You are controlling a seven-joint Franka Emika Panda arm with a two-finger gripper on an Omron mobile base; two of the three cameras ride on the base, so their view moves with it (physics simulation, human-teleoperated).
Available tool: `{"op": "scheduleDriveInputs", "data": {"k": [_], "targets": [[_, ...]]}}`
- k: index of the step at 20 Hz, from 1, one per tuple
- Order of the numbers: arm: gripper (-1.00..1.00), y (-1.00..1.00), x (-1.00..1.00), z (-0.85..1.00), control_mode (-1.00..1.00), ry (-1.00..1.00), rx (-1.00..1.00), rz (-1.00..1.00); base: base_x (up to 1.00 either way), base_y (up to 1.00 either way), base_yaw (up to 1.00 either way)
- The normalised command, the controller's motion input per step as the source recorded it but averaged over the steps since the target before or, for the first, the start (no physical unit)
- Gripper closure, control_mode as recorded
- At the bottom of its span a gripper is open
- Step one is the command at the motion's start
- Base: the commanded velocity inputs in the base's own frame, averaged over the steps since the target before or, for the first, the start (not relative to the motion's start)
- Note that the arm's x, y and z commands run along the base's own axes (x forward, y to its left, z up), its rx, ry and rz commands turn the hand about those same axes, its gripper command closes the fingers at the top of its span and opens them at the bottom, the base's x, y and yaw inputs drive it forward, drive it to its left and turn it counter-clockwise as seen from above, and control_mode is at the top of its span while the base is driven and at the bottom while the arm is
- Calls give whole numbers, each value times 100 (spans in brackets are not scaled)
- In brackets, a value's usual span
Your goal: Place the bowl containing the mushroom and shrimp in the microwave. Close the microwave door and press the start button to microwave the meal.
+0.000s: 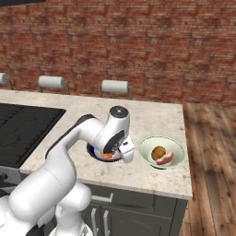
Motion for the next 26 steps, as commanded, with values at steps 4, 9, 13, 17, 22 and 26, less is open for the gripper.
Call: {"op": "scheduleDriveInputs", "data": {"k": [4,9,13,17,22,26], "targets": [[-100,-11,8,-58,-100,0,19,-19,0,0,0],[-100,0,5,-41,-100,0,13,-3,0,0,0],[-100,0,19,-30,-100,0,12,0,0,0,0],[-100,0,32,-10,-100,0,6,0,0,0,0],[-100,0,33,-4,-100,0,4,0,0,0,0],[-100,0,22,-17,-100,0,1,0,0,0,0]]}}
